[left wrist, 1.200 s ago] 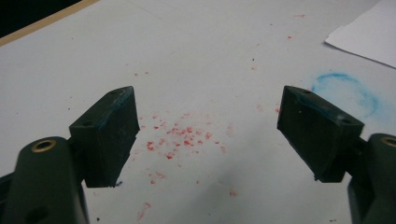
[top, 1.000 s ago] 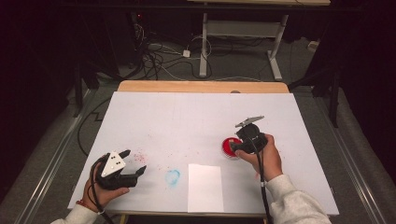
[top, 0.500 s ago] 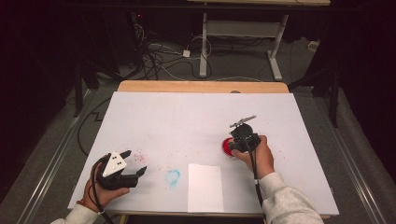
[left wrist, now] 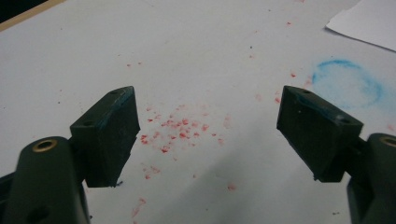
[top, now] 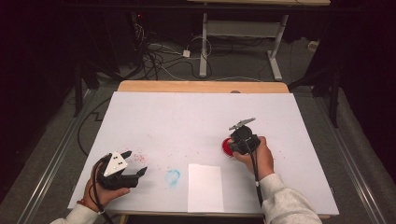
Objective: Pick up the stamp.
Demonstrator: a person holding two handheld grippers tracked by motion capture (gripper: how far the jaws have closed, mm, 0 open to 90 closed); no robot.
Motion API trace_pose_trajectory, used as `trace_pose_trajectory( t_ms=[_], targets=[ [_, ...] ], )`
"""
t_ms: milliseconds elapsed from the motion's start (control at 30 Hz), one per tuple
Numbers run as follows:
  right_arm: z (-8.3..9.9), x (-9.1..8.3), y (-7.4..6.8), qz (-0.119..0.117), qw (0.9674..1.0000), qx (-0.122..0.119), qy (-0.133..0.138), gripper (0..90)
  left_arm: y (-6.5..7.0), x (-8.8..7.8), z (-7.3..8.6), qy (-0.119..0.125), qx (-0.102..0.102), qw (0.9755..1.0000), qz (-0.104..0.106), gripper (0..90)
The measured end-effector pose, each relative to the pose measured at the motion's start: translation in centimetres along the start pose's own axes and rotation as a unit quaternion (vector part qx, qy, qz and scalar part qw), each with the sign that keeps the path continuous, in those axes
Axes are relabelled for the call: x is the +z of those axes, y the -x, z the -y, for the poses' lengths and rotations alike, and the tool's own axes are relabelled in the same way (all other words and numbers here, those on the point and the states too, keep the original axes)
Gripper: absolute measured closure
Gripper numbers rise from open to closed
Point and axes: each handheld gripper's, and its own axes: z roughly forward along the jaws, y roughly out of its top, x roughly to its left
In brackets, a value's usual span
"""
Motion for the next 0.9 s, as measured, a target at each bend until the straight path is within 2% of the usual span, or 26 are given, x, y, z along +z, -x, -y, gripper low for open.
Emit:
trace_pose_trajectory(
  t_ms=[167, 333, 433, 467, 900],
  targets=[
    [0.3, -0.6, 0.3, -0.013, 0.9997, 0.001, 0.021, 76.4, -0.1, 0.0, 0.1, 0.001, 0.000, 1.0000, -0.001, 20.2],
    [1.0, -1.9, 0.4, -0.015, 0.9984, -0.017, 0.052, 76.4, -0.3, 0.1, 0.2, 0.000, 0.001, 1.0000, -0.002, 20.2],
    [1.1, -2.2, 0.4, -0.016, 0.9979, -0.023, 0.059, 76.4, -0.3, 0.2, 0.2, 0.002, 0.004, 1.0000, 0.002, 20.2],
    [1.1, -2.6, 0.5, -0.010, 0.9977, -0.028, 0.061, 76.4, -0.3, 0.2, 0.2, 0.003, 0.005, 1.0000, 0.005, 20.1],
    [1.5, -5.6, 0.7, -0.021, 0.9938, -0.046, 0.099, 76.4, -0.2, 0.3, 0.2, -0.002, 0.011, 0.9999, 0.006, 18.3]
  ],
)
